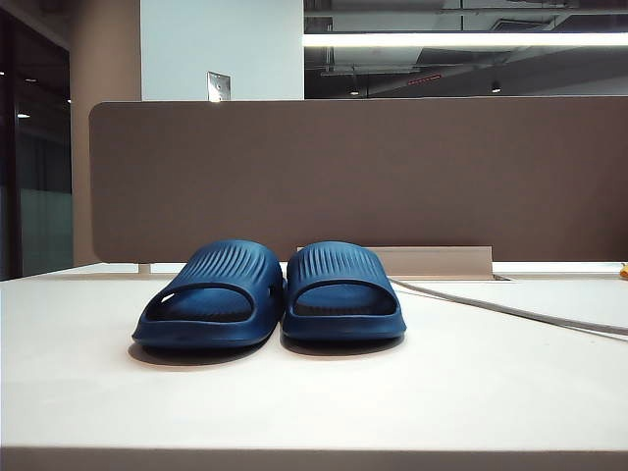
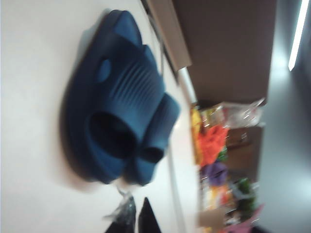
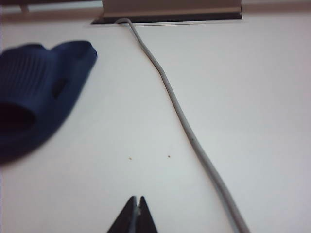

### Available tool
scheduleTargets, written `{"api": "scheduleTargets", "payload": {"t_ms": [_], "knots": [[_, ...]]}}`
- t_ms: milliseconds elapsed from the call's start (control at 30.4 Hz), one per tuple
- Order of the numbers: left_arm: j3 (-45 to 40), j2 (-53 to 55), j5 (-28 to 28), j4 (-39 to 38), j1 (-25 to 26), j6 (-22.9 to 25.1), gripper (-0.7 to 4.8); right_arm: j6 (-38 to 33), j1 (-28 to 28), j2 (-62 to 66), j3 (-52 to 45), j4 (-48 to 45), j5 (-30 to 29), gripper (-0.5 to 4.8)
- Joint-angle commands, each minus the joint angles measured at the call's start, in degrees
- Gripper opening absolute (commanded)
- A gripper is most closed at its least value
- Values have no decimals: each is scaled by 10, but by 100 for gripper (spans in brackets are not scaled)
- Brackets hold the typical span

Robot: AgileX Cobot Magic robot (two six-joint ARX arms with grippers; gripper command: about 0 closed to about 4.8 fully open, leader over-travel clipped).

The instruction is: Interlock the pair of blue slippers on the table with their fronts facing up.

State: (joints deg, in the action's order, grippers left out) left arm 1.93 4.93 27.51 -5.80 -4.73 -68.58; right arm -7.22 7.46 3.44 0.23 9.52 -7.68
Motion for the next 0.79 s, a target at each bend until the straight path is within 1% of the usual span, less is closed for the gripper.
{"api": "scheduleTargets", "payload": {"t_ms": [33, 99, 197, 395, 493, 658, 723, 789], "knots": [[26, 1, -39, 13, 0, -55, -5, -108, 1, -1, 0, -17, -1, -1], [39, 1, -56, 14, 0, -56, -5, -135, 1, -1, 0, -17, -2, -1], [46, 1, -52, 13, 0, -54, -5, -170, 1, -1, 0, -16, -9, -1], [45, 1, -7, -18, 0, -54, -5, -193, 1, -1, 0, -20, -97, -1], [50, 1, -6, -16, 0, -52, -5, -227, 1, -1, 0, -25, -133, -1], [76, 9, -1, -27, 0, -4, -5, -274, 1, -1, 0, -26, -156, -2], [90, 26, 14, -35, 0, 22, -5, -293, 1, -1, 0, -26, -169, -2], [103, 54, 43, -36, 0, 56, -5, -308, 2, 0, 0, -34, -204, -3]]}}
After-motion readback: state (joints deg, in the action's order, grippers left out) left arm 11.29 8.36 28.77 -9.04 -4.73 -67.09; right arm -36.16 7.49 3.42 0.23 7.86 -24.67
